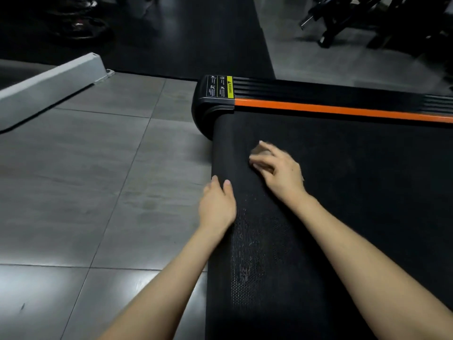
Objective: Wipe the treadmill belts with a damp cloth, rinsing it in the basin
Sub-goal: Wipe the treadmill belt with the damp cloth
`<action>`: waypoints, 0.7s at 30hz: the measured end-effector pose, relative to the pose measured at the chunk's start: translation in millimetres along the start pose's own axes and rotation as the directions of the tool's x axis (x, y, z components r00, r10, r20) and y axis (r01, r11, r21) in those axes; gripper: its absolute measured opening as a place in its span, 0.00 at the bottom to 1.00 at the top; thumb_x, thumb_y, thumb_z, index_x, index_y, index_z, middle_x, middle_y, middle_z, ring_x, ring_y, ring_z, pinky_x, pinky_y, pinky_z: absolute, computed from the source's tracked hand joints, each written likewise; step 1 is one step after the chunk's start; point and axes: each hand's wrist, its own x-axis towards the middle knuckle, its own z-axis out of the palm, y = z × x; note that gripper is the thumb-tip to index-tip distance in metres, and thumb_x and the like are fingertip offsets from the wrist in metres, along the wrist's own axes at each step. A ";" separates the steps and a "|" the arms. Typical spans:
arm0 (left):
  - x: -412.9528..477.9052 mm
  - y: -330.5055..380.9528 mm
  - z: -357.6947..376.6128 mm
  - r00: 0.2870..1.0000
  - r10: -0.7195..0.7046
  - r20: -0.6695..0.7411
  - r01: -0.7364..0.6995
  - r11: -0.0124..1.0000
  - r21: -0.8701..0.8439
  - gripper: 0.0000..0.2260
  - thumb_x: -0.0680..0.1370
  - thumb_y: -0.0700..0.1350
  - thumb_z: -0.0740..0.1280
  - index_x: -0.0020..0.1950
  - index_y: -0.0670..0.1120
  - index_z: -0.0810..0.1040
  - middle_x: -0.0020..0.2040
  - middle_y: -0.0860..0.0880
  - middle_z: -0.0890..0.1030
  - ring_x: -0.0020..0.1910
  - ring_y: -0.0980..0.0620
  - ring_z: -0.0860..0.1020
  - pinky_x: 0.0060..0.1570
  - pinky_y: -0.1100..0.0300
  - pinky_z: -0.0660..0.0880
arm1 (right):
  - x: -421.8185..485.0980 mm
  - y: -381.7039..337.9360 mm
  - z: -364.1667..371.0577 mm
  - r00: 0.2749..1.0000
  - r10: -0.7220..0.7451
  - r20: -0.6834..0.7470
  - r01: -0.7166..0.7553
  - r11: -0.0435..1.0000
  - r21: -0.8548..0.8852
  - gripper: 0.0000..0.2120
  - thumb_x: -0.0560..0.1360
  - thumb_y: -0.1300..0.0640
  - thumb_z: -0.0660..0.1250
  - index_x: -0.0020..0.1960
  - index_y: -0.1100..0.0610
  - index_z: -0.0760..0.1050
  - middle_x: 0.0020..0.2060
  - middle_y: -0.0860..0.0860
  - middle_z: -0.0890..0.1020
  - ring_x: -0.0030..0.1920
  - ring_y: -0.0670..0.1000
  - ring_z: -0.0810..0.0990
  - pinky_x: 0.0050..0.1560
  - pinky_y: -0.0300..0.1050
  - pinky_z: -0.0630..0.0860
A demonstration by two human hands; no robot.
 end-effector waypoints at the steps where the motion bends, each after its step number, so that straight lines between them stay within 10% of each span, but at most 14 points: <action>1: 1.5 2.5 7.1 1.000 -0.007 -0.005 0.007 0.999 0.032 0.24 0.84 0.50 0.49 0.77 0.41 0.54 0.74 0.39 0.62 0.69 0.39 0.65 0.64 0.52 0.62 | -12.3 -4.0 -4.0 0.998 -0.058 0.026 0.057 0.998 0.019 0.09 0.72 0.57 0.70 0.51 0.49 0.83 0.63 0.51 0.77 0.61 0.54 0.76 0.62 0.50 0.69; 6: -5.7 1.7 22.5 0.996 -0.025 -0.085 0.035 0.992 0.122 0.27 0.82 0.54 0.48 0.78 0.44 0.50 0.75 0.42 0.59 0.65 0.39 0.69 0.58 0.48 0.68 | -24.0 6.5 -11.2 0.927 -0.329 0.183 0.313 0.943 0.111 0.13 0.71 0.58 0.70 0.55 0.48 0.81 0.65 0.49 0.75 0.65 0.51 0.73 0.66 0.50 0.67; 13: -4.9 0.5 18.8 0.998 0.016 -0.063 -0.007 0.991 0.133 0.34 0.79 0.62 0.53 0.78 0.44 0.47 0.75 0.43 0.57 0.68 0.43 0.67 0.63 0.50 0.68 | 126.0 1.8 55.7 0.983 -0.059 0.174 0.051 0.997 0.053 0.10 0.74 0.58 0.69 0.54 0.50 0.82 0.65 0.50 0.75 0.68 0.58 0.69 0.69 0.53 0.64; 18: -3.4 0.0 19.5 0.999 0.022 -0.047 -0.016 0.992 0.128 0.33 0.79 0.61 0.51 0.78 0.44 0.47 0.75 0.43 0.58 0.67 0.42 0.67 0.63 0.49 0.68 | 129.7 22.2 35.5 0.952 -0.143 0.270 0.164 0.985 -0.060 0.13 0.75 0.56 0.66 0.58 0.45 0.79 0.69 0.46 0.71 0.68 0.52 0.68 0.66 0.48 0.65; 21: -3.6 -2.2 20.0 0.998 0.035 -0.054 -0.028 0.991 0.135 0.33 0.79 0.60 0.51 0.78 0.43 0.48 0.74 0.41 0.60 0.65 0.39 0.69 0.62 0.48 0.68 | 113.9 82.8 -1.1 0.992 0.089 0.094 -0.073 0.985 -0.159 0.13 0.75 0.58 0.66 0.57 0.47 0.80 0.68 0.48 0.71 0.67 0.52 0.70 0.66 0.47 0.66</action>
